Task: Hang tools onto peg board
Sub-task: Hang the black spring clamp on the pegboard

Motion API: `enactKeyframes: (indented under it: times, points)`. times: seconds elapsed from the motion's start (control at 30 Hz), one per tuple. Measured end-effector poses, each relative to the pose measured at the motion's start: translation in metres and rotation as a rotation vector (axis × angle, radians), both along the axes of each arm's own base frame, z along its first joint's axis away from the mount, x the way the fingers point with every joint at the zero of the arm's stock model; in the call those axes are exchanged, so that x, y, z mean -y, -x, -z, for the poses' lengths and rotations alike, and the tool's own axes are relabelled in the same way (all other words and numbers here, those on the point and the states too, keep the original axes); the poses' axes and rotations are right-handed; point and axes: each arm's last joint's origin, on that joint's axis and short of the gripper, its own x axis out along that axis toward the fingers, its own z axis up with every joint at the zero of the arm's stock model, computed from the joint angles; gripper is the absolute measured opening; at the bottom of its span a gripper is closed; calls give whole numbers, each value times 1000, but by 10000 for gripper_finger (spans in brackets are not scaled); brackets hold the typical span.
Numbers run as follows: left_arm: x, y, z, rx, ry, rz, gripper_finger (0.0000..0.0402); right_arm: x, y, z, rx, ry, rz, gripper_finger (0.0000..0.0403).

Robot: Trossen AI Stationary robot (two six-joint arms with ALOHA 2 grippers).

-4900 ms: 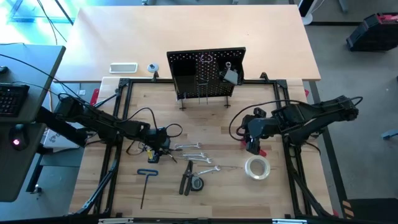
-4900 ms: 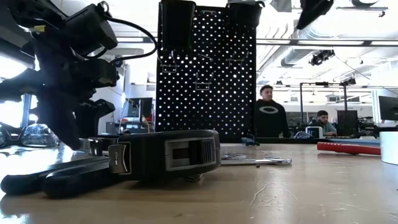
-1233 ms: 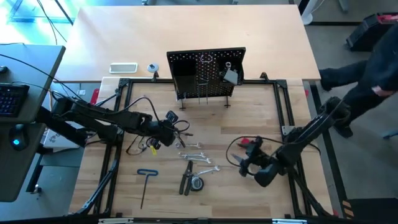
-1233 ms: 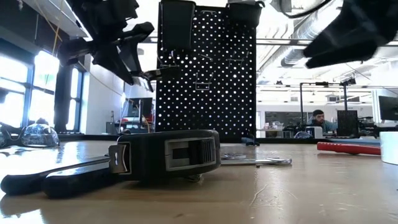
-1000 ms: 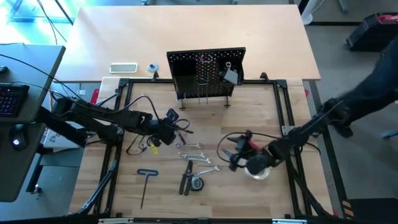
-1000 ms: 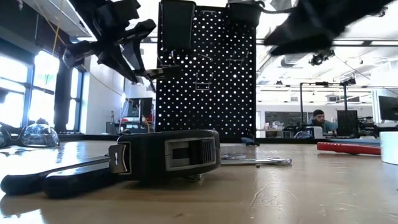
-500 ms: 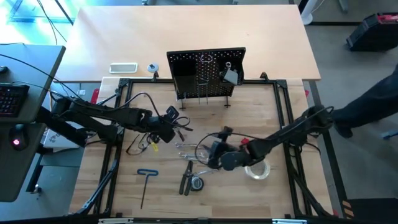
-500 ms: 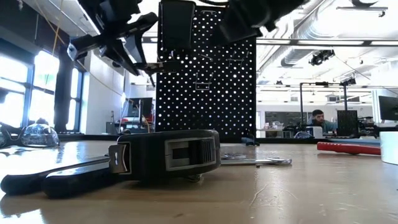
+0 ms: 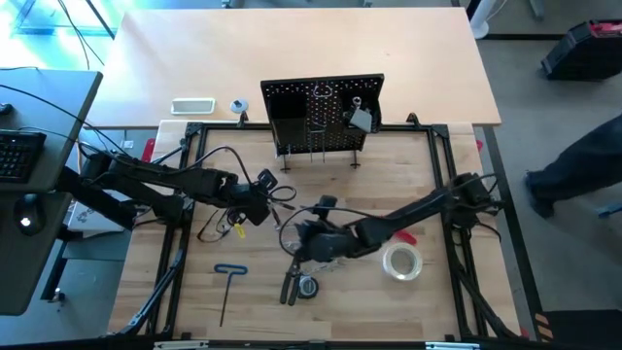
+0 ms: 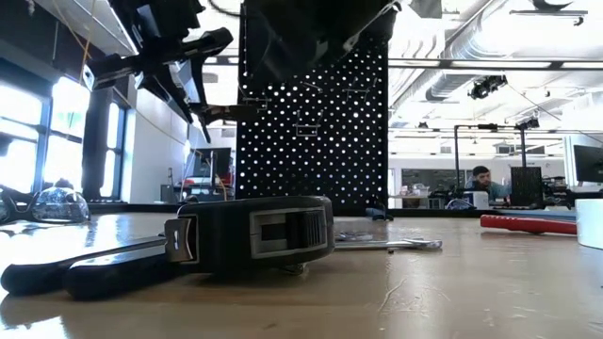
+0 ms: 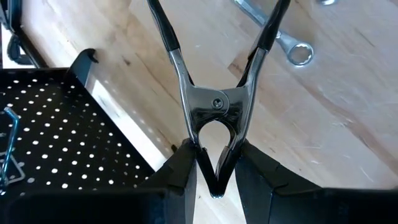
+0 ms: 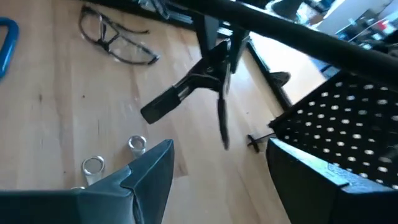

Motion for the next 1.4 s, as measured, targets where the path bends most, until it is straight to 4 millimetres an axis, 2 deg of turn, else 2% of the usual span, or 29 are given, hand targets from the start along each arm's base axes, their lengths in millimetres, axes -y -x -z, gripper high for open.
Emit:
enactKeyframes:
  times: [0.4, 0.63, 0.83, 1.17, 1.4]
  points:
    - [1, 0, 1, -8, 43, 23, 74, 18, -28, 4, -42, -48, -3, 203]
    - [2, 0, 1, -2, 75, 20, 74, 26, -32, 17, -83, -52, 12, 197]
    - [3, 0, 1, 0, 89, 22, 74, 29, -33, 18, -74, -64, 26, 190]
    - [3, 0, 1, 1, 89, 20, 74, 32, -37, 16, -42, -94, -5, 114]
    - [4, 0, 1, 1, 95, 27, 74, 34, -39, 16, -43, -122, -38, 82]
